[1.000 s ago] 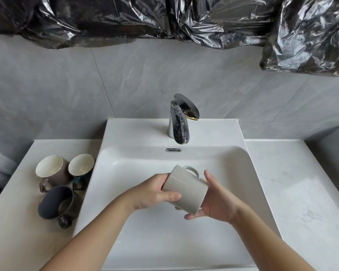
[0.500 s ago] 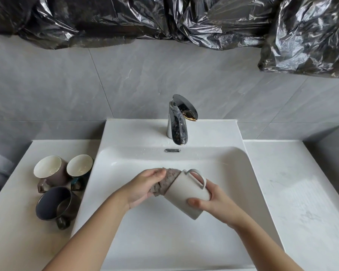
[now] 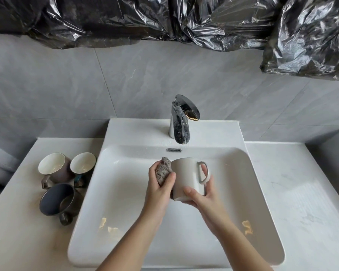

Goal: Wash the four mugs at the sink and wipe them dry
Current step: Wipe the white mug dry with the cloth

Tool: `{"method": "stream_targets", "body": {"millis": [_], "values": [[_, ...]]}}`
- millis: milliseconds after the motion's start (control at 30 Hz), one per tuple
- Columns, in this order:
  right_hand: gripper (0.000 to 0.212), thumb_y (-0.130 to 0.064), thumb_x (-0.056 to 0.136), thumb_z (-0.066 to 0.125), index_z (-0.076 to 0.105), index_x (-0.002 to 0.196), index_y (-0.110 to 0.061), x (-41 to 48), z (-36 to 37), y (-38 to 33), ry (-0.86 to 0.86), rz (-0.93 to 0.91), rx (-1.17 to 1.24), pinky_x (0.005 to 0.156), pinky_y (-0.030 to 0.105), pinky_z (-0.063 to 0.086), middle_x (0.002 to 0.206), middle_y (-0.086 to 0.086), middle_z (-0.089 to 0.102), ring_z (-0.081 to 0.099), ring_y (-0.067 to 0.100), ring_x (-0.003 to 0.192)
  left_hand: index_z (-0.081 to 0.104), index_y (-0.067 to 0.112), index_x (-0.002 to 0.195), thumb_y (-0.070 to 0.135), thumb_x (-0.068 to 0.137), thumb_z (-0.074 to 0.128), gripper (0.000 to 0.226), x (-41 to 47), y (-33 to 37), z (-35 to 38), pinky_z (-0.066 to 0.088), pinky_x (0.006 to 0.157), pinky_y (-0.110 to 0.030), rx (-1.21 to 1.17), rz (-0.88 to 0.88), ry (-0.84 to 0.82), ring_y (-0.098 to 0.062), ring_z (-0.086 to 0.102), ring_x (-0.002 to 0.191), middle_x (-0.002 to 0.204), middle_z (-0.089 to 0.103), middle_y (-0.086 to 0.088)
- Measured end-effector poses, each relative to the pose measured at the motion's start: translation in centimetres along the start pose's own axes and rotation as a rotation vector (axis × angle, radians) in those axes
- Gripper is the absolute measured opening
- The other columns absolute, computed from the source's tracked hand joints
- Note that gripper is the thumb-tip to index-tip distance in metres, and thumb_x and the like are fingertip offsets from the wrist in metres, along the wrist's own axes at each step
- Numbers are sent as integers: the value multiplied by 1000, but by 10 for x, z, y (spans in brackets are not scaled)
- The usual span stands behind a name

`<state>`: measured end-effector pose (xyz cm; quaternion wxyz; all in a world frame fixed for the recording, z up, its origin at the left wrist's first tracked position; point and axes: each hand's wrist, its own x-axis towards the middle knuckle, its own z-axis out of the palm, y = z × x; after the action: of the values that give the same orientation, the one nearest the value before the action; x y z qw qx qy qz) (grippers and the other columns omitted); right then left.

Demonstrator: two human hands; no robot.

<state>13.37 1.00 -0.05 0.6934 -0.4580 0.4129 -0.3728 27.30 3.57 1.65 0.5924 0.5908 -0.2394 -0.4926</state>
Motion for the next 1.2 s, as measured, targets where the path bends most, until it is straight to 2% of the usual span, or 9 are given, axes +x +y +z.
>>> {"method": "stream_targets", "body": {"millis": [67,167,300,400,467,567,767,900,1200], "values": [[91,-29,67,83,32,142,-40,-2,-6,-2,-49,-40,-87,83,34,57,136,-7,56,67,32,111,53,37,113,19,94,61,27,1,4,-1,54,66,-35,-3,-43,7,-17,67,88,107,68,0],[108,-27,65,87,21,150,-35,-1,-18,-6,-99,-70,-232,87,36,57,149,-5,40,55,20,127,53,26,116,16,95,59,24,2,13,-6,46,55,-35,-19,-79,-20,-25,62,69,90,67,-8],[101,-29,59,87,27,137,-54,0,-20,-16,-113,-70,-304,82,24,55,140,-11,47,55,1,122,53,26,116,12,94,60,27,-3,18,-3,47,53,-37,67,-47,-50,-23,60,63,83,67,-5],[96,-11,64,90,35,136,-45,-1,-21,-14,-120,-74,-289,82,33,57,135,-4,53,62,11,116,53,35,118,22,91,61,31,-9,12,-3,53,83,-31,250,255,-10,-4,64,99,115,65,9],[94,-11,64,91,37,133,-45,-3,-18,-10,-102,-77,-300,82,39,59,131,-8,55,64,13,113,55,31,122,28,91,56,31,-12,8,-6,41,102,-23,401,534,-55,-7,53,124,131,58,9],[88,-19,62,92,40,129,-45,-2,-17,-6,-72,-100,-369,86,52,58,126,-2,59,67,24,108,61,23,121,29,94,52,29,-16,1,-12,35,108,-20,619,728,-187,-8,43,135,143,49,5],[84,-12,67,91,39,129,-34,-10,-12,0,-58,-148,-499,88,46,56,123,-8,59,66,19,105,66,25,120,33,92,51,33,-1,10,-10,40,103,-18,807,740,-192,-4,48,128,144,48,11],[78,-31,65,90,40,125,-37,-7,-10,-6,8,-214,-538,87,40,55,125,-9,56,62,19,108,66,20,120,25,93,53,31,-18,4,-12,41,103,-19,854,828,-242,-9,50,128,143,49,4],[92,-36,61,94,38,133,-31,0,-12,1,86,-260,-536,90,45,55,131,2,54,62,20,111,63,21,125,30,94,48,36,-6,3,-4,37,105,-15,716,725,-137,-3,46,130,142,50,3]]}}
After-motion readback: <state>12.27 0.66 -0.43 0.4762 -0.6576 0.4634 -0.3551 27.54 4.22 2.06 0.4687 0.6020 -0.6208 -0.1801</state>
